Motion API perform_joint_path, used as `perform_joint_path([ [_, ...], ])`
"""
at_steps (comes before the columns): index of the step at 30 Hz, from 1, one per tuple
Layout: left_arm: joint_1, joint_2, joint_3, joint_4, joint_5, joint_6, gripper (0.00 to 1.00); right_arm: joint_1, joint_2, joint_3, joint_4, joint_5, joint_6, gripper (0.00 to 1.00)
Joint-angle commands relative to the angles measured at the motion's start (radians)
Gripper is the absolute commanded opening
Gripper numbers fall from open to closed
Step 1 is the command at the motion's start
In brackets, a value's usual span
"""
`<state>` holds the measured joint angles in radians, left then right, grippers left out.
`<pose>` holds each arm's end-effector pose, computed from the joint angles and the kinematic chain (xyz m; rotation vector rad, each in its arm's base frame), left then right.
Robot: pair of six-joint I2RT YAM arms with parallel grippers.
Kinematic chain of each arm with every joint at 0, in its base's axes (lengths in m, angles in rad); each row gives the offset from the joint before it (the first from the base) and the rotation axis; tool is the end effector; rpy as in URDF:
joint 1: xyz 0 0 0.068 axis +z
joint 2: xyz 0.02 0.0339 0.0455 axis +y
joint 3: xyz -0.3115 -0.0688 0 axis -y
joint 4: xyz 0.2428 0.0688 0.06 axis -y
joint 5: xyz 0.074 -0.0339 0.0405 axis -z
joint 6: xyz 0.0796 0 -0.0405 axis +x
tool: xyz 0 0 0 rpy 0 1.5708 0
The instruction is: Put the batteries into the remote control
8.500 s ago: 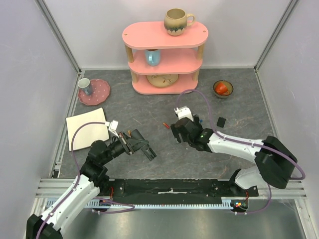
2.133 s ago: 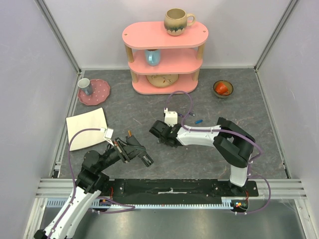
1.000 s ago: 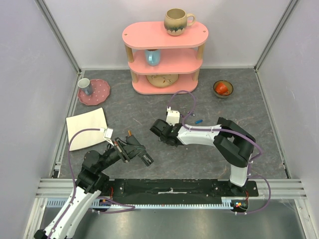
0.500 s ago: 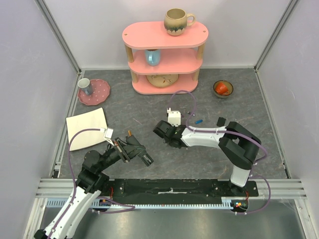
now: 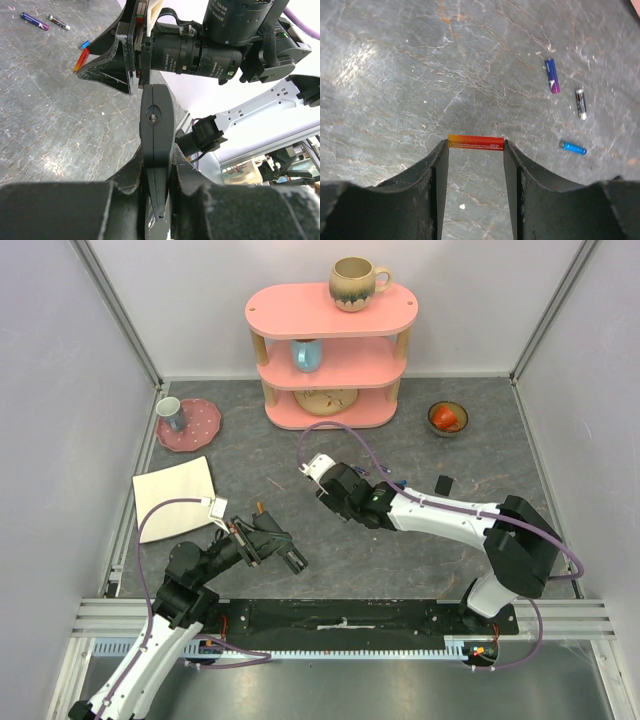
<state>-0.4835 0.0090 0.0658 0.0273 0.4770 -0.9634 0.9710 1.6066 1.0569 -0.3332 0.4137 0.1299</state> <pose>0.0642 -0.0750 0.2021 0.0316 1.6966 -1.4803 0.2312 0.2814 0.2356 -0.7982 2.2174 0.0200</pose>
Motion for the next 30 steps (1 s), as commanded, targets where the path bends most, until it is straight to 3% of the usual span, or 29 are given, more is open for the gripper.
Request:
perform_joint_path([
  [1, 0.003, -0.055, 0.011, 0.013, 0.021, -0.003, 0.02, -0.011, -0.024, -0.021, 0.076, -0.164, -0.286, 0.16],
  [9, 0.003, -0.066, 0.014, 0.008, 0.028, -0.008, 0.02, -0.040, 0.070, -0.081, 0.125, -0.219, -0.411, 0.13],
  [18, 0.003, -0.069, 0.015, 0.000, 0.023, -0.009, 0.02, -0.101, 0.165, -0.060, 0.134, -0.292, -0.389, 0.16],
  [21, 0.002, -0.067, 0.016, -0.006, 0.020, -0.005, 0.02, -0.109, 0.173, -0.049, 0.129, -0.297, -0.371, 0.25],
  [26, 0.003, -0.067, 0.011, -0.006, 0.015, -0.005, 0.02, -0.112, 0.164, -0.031, 0.114, -0.283, -0.332, 0.50],
  [30, 0.003, -0.066, 0.009, -0.006, 0.017, -0.003, 0.02, -0.112, 0.153, -0.028, 0.097, -0.288, -0.305, 0.59],
])
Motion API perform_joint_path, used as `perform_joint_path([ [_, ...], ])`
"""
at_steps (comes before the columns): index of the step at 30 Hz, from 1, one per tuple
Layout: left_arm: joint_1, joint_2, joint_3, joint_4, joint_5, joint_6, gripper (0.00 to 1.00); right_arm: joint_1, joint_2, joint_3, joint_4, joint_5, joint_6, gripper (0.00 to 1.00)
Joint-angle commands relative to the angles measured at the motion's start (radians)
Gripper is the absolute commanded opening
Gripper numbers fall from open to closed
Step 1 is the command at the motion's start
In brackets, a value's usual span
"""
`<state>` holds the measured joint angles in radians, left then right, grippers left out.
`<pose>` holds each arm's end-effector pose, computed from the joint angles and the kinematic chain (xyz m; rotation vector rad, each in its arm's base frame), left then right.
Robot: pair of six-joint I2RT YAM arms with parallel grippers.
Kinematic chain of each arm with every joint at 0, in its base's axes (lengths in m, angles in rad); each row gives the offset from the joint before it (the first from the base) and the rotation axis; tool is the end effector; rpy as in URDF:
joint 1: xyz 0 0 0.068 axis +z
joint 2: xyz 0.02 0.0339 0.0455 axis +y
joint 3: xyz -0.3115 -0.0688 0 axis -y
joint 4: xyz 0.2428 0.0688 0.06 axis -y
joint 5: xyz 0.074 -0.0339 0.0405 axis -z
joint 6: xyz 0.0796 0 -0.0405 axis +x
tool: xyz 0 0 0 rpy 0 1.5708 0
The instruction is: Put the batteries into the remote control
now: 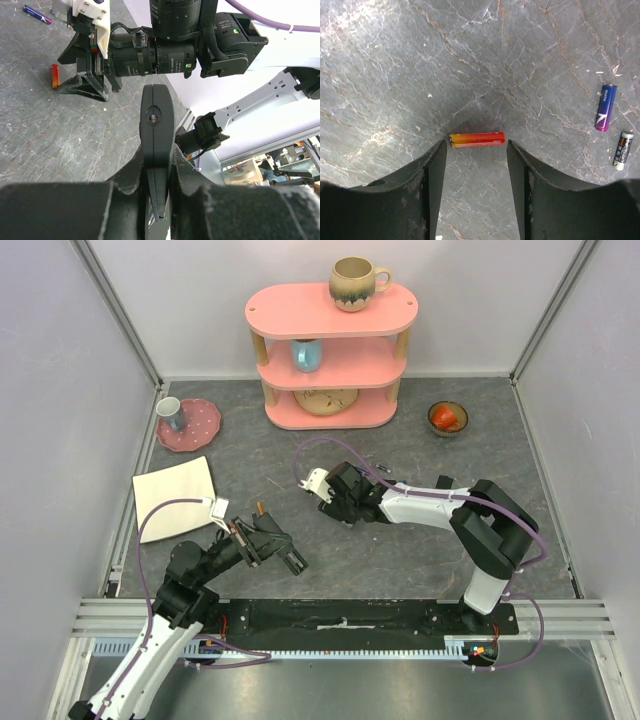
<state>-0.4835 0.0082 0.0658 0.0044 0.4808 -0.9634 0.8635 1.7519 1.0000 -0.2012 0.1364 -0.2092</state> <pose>0.0641 -0.0752 0.1989 0.0262 1.7208 -1.4789 0.2571 0.2841 0.1733 -1.2370 2.1881 0.0951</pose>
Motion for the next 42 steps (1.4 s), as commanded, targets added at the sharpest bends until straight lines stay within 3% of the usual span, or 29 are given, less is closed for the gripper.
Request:
perform_joint_path([
  [1, 0.003, -0.065, 0.008, 0.019, 0.015, -0.003, 0.02, -0.004, 0.008, 0.032, -0.040, -0.009, 0.039, 0.60],
  [10, 0.002, -0.066, 0.015, 0.011, 0.018, -0.001, 0.02, -0.004, -0.043, 0.072, -0.064, 0.038, 0.129, 0.70],
  [13, 0.003, -0.066, 0.016, 0.006, 0.013, 0.000, 0.02, -0.009, -0.071, 0.098, -0.056, 0.172, 0.324, 0.70],
  [18, 0.003, -0.065, 0.008, 0.016, 0.007, -0.009, 0.02, -0.035, -0.068, 0.121, -0.119, 0.270, 0.861, 0.68],
  [20, 0.003, -0.065, 0.008, 0.016, 0.007, -0.009, 0.02, -0.035, -0.052, 0.106, -0.142, 0.276, 1.035, 0.61],
  [22, 0.003, -0.065, 0.012, 0.013, 0.007, -0.009, 0.02, -0.037, -0.045, 0.080, -0.149, 0.278, 1.125, 0.52],
  [24, 0.002, -0.065, 0.019, 0.009, 0.007, -0.006, 0.02, -0.037, -0.031, 0.069, -0.136, 0.273, 1.200, 0.49],
  [42, 0.002, -0.065, 0.019, 0.002, 0.004, 0.003, 0.02, -0.035, 0.075, 0.135, -0.208, 0.299, 1.249, 0.43],
])
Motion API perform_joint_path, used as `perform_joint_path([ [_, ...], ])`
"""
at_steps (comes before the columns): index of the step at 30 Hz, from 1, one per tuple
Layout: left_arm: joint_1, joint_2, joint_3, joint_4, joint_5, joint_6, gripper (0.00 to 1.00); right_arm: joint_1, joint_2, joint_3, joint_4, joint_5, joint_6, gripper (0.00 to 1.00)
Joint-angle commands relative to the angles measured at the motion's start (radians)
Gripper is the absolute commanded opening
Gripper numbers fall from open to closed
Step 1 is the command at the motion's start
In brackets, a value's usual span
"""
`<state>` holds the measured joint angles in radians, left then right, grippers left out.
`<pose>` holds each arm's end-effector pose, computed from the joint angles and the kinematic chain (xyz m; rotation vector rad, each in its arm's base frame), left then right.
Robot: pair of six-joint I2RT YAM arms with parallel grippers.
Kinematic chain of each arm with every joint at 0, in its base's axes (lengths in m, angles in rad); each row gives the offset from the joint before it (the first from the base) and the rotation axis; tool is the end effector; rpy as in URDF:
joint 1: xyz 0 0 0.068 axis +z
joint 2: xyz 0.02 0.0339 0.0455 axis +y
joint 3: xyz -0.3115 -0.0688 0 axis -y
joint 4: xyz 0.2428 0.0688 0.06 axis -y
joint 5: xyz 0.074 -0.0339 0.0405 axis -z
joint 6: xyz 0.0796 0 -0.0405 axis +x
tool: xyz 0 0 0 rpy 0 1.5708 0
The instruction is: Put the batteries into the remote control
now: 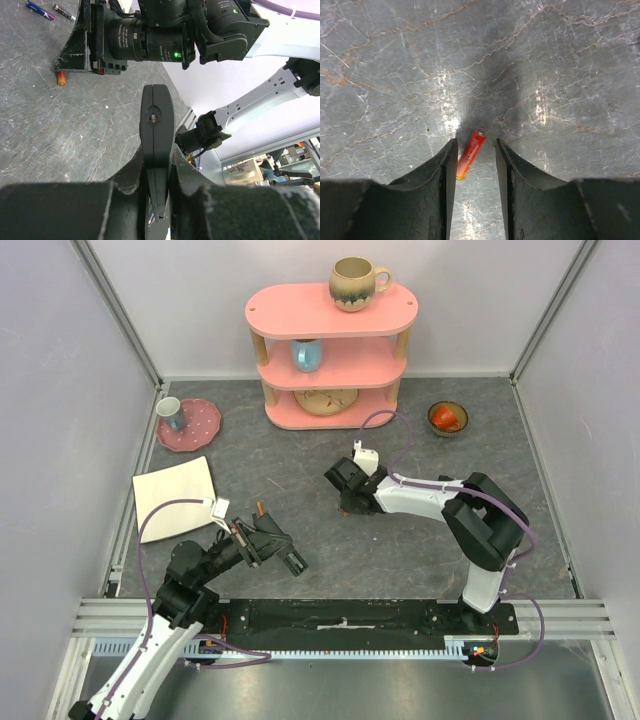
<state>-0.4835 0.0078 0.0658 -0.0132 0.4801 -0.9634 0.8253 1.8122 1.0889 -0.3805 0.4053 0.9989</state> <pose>0.0643 -0.0753 0.1964 0.0185 1.7388 -1.4753 0.2825 0.2597 0.1689 0.3435 2.5174 0.1581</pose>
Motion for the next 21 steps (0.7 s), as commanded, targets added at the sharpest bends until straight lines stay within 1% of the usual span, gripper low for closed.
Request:
perform_joint_path([
  [1, 0.003, -0.065, 0.017, 0.019, 0.005, 0.003, 0.02, 0.002, 0.018, 0.046, -0.031, 0.030, 0.046, 0.43],
  [5, 0.003, -0.066, 0.017, 0.019, 0.008, 0.003, 0.02, 0.003, 0.032, 0.052, -0.038, 0.024, 0.047, 0.39],
  [10, 0.003, -0.068, 0.020, 0.019, 0.009, 0.005, 0.02, 0.003, 0.039, 0.039, -0.044, 0.012, 0.050, 0.38],
  [13, 0.003, -0.068, 0.019, 0.019, 0.009, 0.005, 0.02, 0.003, 0.036, 0.026, -0.043, 0.017, 0.037, 0.29],
  [14, 0.002, -0.068, 0.017, 0.019, 0.009, 0.003, 0.02, 0.003, 0.035, 0.023, -0.043, 0.017, 0.029, 0.22],
  [16, 0.003, -0.068, 0.017, 0.019, 0.009, 0.002, 0.02, 0.002, 0.030, 0.016, -0.043, 0.027, 0.007, 0.18],
  [19, 0.003, -0.068, 0.014, 0.019, 0.008, -0.004, 0.02, -0.005, 0.021, 0.005, -0.043, 0.038, -0.023, 0.08],
  [20, 0.003, -0.066, 0.012, 0.019, 0.006, -0.008, 0.02, -0.006, 0.016, 0.002, -0.041, 0.035, -0.040, 0.00],
  [21, 0.003, -0.065, 0.011, 0.019, 0.005, -0.011, 0.02, -0.006, -0.006, 0.002, -0.041, 0.039, -0.055, 0.00],
])
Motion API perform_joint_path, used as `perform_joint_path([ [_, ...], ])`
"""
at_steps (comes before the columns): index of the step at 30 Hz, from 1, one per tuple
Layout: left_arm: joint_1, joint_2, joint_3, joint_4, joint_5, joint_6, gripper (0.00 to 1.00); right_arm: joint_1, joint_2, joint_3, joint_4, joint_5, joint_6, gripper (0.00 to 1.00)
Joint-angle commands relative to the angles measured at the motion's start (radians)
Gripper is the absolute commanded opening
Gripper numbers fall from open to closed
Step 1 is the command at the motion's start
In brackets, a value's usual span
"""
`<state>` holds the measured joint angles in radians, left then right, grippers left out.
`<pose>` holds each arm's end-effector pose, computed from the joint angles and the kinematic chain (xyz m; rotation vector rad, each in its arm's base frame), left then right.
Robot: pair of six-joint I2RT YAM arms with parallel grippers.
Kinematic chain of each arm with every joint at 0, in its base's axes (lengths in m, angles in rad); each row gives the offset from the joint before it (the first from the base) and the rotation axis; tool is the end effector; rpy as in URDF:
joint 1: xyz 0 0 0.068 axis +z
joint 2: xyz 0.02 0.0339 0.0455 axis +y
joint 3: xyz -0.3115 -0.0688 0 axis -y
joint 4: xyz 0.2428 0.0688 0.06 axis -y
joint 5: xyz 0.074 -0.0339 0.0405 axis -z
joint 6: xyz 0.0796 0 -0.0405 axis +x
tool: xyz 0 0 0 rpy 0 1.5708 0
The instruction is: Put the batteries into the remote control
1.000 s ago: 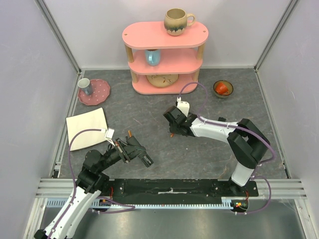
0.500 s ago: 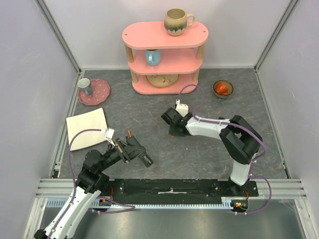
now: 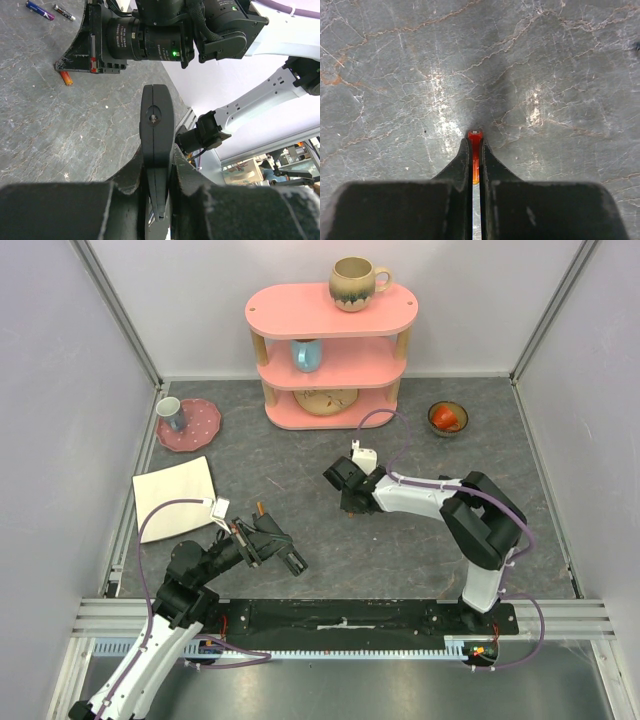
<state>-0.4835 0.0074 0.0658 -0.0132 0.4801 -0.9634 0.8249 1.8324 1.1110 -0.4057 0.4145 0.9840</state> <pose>0.0642 -0.0752 0.1964 0.0187 1.7383 -1.4753 0.2852 0.2614 0.1665 0.3226 2.5279 0.1205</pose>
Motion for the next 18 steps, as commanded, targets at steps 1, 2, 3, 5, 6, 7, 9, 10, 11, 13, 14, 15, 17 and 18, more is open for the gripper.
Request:
perform_joint_path([
  [1, 0.003, -0.061, 0.008, 0.027, 0.002, -0.023, 0.02, -0.004, -0.050, -0.023, -0.012, 0.049, -0.089, 0.00],
  [2, 0.003, -0.055, 0.006, 0.038, -0.001, -0.029, 0.02, -0.001, -0.083, -0.046, 0.016, 0.059, -0.119, 0.00],
  [3, 0.003, -0.029, 0.005, 0.067, -0.003, -0.043, 0.02, 0.002, -0.173, -0.060, 0.030, 0.079, -0.149, 0.00],
  [5, 0.003, 0.027, 0.008, 0.105, -0.002, -0.052, 0.02, 0.025, -0.328, -0.098, 0.076, 0.121, -0.276, 0.00],
  [6, 0.003, 0.102, 0.009, 0.172, 0.002, -0.063, 0.02, 0.039, -0.382, -0.112, 0.093, 0.128, -0.332, 0.00],
  [7, 0.003, 0.141, 0.009, 0.212, 0.014, -0.069, 0.02, 0.063, -0.434, -0.128, 0.116, 0.126, -0.429, 0.00],
  [9, 0.002, 0.275, 0.012, 0.306, 0.018, -0.092, 0.02, 0.085, -0.571, -0.171, 0.171, 0.070, -0.505, 0.00],
  [10, 0.000, 0.329, 0.023, 0.396, 0.021, -0.100, 0.02, 0.100, -0.608, -0.181, 0.179, 0.047, -0.521, 0.00],
  [11, 0.000, 0.374, 0.032, 0.435, 0.020, -0.106, 0.02, 0.105, -0.669, -0.198, 0.198, -0.010, -0.550, 0.00],
  [13, 0.000, 0.504, 0.064, 0.537, 0.015, -0.118, 0.02, 0.134, -0.717, -0.218, 0.232, -0.022, -0.545, 0.00],
  [14, -0.001, 0.541, 0.075, 0.564, 0.014, -0.120, 0.02, 0.143, -0.749, -0.241, 0.251, -0.061, -0.544, 0.00],
  [15, -0.001, 0.581, 0.086, 0.594, 0.012, -0.127, 0.02, 0.149, -0.763, -0.260, 0.283, -0.097, -0.556, 0.00],
  [17, -0.003, 0.678, 0.109, 0.680, 0.009, -0.136, 0.02, 0.174, -0.794, -0.308, 0.364, -0.158, -0.564, 0.00],
  [18, -0.003, 0.704, 0.117, 0.705, 0.009, -0.146, 0.02, 0.181, -0.798, -0.312, 0.373, -0.186, -0.559, 0.00],
])
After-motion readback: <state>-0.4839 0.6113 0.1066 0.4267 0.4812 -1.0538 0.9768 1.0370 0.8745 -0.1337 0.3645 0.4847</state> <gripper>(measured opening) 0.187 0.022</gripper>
